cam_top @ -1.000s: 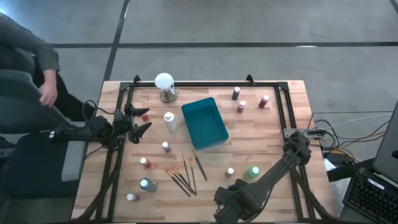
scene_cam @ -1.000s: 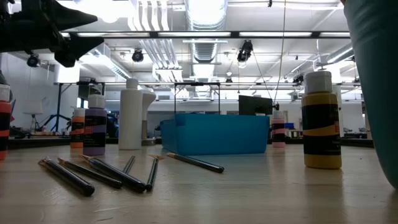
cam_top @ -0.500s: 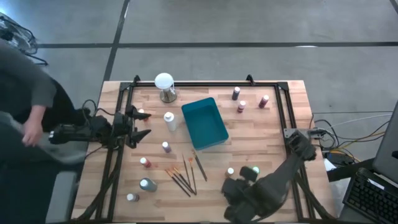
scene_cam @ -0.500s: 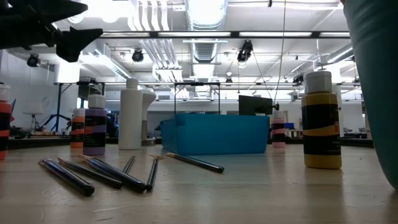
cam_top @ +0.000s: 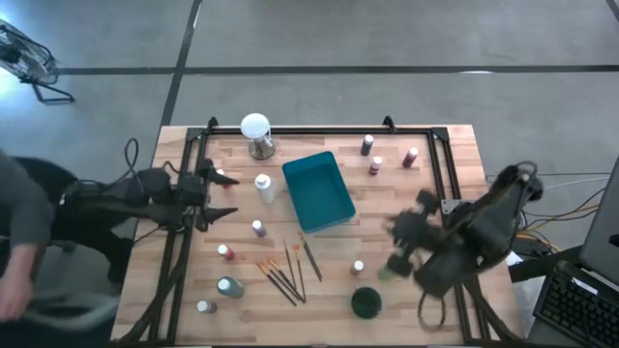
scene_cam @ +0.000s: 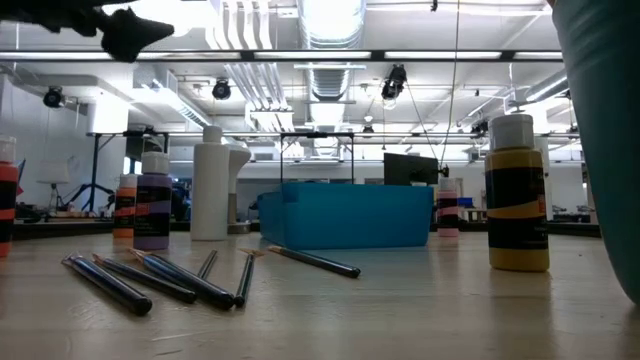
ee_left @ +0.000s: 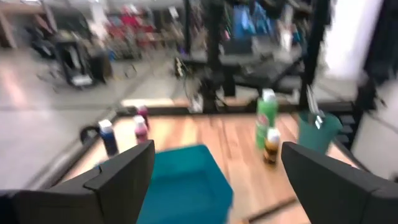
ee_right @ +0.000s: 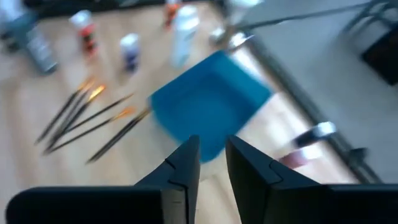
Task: Pick & Place Paint Supplies
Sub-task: Put the gold paint brush into the green cup
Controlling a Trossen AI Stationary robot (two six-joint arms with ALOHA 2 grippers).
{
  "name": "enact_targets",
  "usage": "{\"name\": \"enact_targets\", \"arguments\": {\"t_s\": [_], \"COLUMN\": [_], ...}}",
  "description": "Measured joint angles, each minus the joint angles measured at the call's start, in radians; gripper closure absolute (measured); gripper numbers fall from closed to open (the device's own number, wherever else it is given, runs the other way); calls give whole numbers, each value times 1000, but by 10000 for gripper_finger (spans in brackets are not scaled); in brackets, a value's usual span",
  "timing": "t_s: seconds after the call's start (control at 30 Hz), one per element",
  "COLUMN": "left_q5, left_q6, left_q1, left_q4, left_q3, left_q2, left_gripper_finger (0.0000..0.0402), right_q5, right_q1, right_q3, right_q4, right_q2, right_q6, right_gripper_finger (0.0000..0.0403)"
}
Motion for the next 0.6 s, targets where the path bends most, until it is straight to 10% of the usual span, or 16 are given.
{"name": "enact_targets", "arguments": {"t_s": [0.6], "left_q5": [154], "left_q6": [-27], "left_q1": [-52], "left_q4": [-555], "left_q3": [391], "left_q2": [579], "left_gripper_finger": [46], "right_q5": [100], "right_q1": [-266], "right_q3": [-549], "right_q4": [8], "right_q2": [-517], "right_q6": [25], "right_gripper_finger": [293]}}
